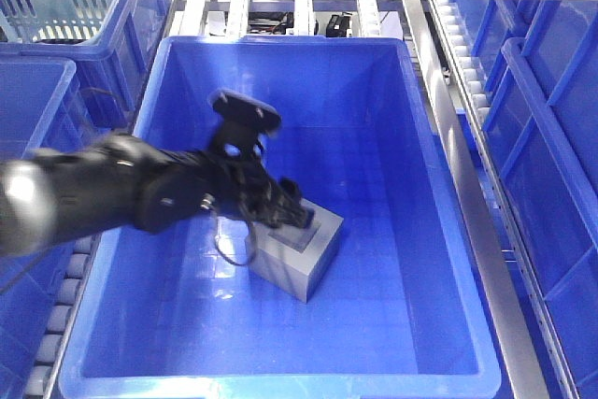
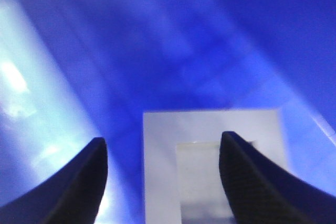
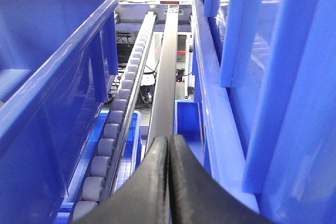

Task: Sort gray base to blue bin

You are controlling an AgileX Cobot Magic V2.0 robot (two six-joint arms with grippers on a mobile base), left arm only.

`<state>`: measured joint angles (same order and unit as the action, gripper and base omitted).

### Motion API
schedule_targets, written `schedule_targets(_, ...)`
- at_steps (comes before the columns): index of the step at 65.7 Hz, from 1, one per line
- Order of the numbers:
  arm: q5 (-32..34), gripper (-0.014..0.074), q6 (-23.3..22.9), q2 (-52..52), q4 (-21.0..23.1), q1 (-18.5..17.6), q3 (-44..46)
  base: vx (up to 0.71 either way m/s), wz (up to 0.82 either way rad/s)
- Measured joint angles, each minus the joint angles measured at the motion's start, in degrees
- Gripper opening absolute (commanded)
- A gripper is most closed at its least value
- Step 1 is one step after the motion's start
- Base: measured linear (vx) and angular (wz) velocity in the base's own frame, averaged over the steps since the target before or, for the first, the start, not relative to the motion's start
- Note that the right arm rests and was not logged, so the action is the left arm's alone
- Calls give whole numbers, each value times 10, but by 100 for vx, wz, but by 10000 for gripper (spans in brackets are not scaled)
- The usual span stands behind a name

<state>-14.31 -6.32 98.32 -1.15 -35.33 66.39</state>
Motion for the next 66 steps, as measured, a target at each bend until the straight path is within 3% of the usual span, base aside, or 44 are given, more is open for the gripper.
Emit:
schedule_targets(19,112,450,0,-109,0,0,-136,0,0)
schedule_targets(34,193,450,0,-255,0,0,-254,0,0)
schedule_targets(52,166,450,0,-460,0,0,-344,0,0)
schedule_targets(66,63,450,2,-614,-2,0,-368,0,0)
